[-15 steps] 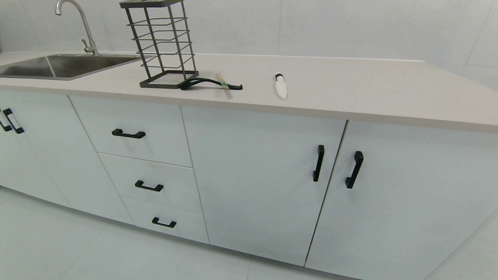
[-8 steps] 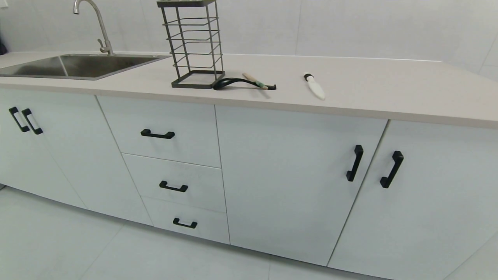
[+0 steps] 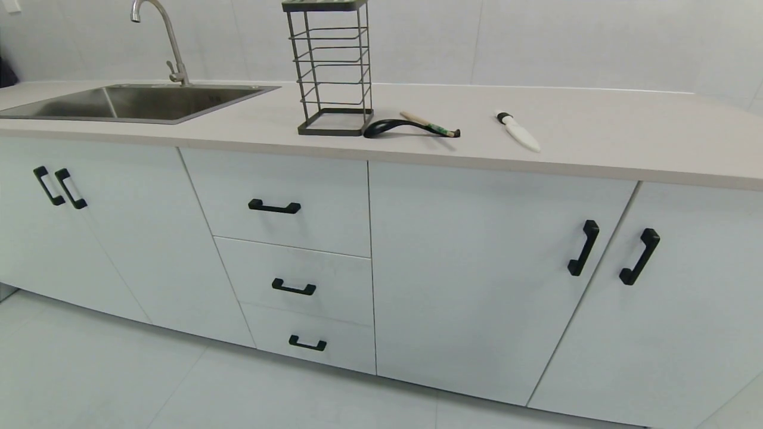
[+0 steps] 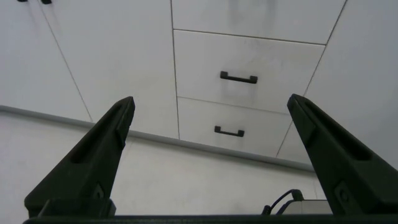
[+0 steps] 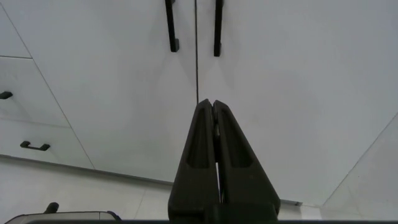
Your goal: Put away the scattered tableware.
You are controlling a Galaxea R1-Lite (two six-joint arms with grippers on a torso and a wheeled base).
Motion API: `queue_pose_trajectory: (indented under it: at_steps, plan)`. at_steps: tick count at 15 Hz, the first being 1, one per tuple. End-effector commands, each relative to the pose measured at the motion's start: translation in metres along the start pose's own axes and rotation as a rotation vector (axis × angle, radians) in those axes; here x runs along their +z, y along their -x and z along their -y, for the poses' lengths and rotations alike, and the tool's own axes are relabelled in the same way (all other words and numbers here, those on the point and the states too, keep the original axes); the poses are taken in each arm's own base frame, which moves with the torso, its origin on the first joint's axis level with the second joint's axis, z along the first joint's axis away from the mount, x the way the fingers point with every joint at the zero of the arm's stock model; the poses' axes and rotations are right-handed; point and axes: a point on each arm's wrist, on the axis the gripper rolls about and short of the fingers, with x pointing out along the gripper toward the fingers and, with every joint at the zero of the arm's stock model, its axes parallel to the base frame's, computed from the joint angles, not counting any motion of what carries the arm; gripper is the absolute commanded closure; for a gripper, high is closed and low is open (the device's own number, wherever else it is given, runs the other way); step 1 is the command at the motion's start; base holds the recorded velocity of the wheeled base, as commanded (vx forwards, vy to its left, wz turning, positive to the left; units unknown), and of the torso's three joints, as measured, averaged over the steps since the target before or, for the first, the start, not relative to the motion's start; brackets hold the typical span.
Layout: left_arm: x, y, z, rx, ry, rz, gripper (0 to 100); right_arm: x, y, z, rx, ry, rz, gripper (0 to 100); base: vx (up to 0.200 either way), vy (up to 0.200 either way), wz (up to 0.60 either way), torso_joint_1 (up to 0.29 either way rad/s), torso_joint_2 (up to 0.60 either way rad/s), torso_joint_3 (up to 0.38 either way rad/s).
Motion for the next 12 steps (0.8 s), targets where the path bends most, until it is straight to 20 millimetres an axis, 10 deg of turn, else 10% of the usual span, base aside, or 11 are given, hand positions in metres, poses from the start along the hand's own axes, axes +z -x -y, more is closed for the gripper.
queue_pose_trajectory:
  at_steps: [1,12]
  plan:
    - [-0.0001,0.0,0.0,-0.002,-0.001,-0.001,0,0.0001,-0.0001,-0.0001,-0.001,0.002,-0.001,100,0.0,0.0,0.0,0.0,0.0,0.0]
    - [0.0,0.0,0.0,-0.001,-0.001,0.0,0,0.0001,-0.0001,-0.0001,-0.001,0.0,-0.001,100,0.0,0.055,0.16,0.0,0.0,0.002]
